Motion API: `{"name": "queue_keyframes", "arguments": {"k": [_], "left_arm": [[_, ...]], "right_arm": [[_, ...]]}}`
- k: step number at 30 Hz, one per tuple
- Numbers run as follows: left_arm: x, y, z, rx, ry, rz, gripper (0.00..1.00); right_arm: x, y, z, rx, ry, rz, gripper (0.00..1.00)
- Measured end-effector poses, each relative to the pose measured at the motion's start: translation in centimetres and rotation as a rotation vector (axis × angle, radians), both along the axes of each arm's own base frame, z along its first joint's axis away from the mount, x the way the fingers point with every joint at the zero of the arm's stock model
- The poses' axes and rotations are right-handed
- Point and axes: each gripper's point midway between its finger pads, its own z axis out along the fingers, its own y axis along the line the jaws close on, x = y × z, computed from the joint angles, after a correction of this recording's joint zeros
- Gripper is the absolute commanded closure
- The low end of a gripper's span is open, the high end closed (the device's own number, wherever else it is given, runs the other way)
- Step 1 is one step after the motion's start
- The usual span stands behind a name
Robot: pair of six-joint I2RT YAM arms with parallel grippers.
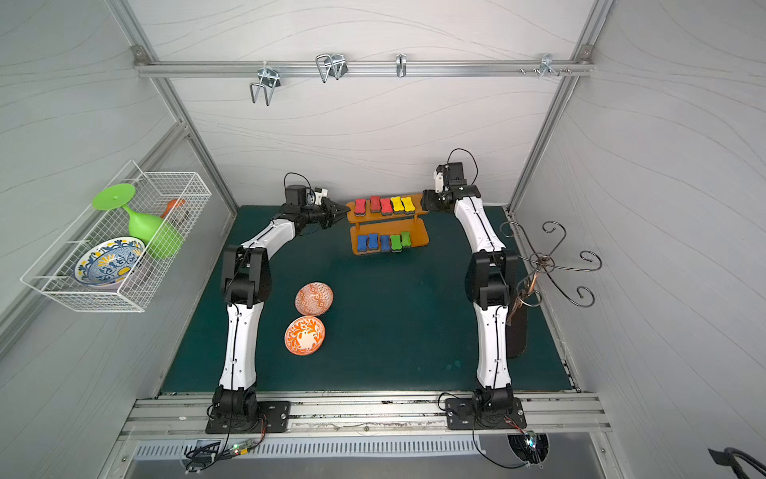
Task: Remove the whiteboard erasers from the shelf
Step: Move the shelf to the center of the board.
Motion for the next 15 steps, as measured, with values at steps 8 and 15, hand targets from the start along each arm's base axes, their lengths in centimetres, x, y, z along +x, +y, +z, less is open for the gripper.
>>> {"name": "queue_keyframes", "arguments": {"k": [8, 15], "left_arm": [[0.0, 0.2, 0.1, 0.002, 0.001, 0.001, 1.00], [0.0, 0.4, 0.1, 0.003, 0.008, 0.002, 1.00]], "right_arm": [[0.6, 0.8, 0.5, -0.061, -0.043, -0.002, 0.31], [0.7, 1.3, 0.9, -0.085, -0.061, 0.005, 0.28]]}}
